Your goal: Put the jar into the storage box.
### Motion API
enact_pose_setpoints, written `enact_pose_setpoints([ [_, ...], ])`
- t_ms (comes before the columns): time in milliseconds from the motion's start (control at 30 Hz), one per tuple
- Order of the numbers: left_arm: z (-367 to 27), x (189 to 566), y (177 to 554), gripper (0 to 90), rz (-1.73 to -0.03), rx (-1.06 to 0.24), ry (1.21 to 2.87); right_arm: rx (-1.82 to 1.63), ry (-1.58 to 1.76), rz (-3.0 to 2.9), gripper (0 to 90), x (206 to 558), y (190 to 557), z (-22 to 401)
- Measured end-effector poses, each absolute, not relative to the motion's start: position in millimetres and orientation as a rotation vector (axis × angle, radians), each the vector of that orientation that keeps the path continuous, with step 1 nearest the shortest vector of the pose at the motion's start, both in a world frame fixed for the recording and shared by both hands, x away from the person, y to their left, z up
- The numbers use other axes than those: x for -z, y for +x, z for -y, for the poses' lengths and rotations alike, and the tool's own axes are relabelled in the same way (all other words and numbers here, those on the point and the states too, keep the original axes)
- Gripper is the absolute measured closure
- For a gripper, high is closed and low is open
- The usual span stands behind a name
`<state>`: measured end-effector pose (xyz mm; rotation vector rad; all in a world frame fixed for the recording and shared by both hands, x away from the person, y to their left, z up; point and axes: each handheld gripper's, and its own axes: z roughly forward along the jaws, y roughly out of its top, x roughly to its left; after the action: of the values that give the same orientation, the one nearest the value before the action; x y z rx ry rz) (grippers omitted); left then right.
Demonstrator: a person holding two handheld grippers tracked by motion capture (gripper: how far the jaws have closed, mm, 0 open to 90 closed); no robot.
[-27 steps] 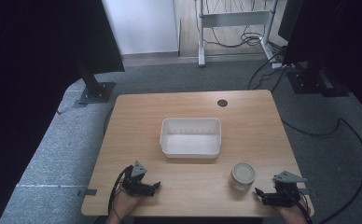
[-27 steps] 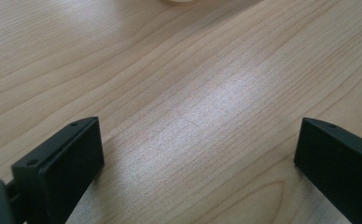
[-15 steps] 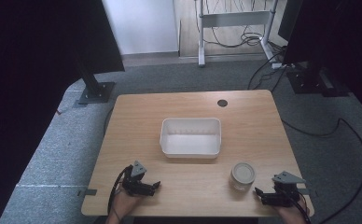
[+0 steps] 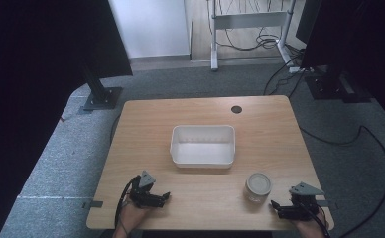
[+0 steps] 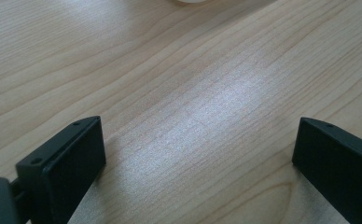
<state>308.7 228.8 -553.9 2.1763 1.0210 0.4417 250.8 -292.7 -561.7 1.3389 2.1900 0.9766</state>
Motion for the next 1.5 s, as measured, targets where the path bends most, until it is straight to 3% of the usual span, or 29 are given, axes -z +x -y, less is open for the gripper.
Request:
enact_pose_setpoints([
  [167,-229,554,309,2.2,-1.021,-0.442,2.176,-0.975,1.344,-2.188,0.0,560,247,290],
  [1500,-228,554,309,2.0,-1.031,-0.446,2.173,-1.121,1.255,-2.164,1.4,521,232,272],
])
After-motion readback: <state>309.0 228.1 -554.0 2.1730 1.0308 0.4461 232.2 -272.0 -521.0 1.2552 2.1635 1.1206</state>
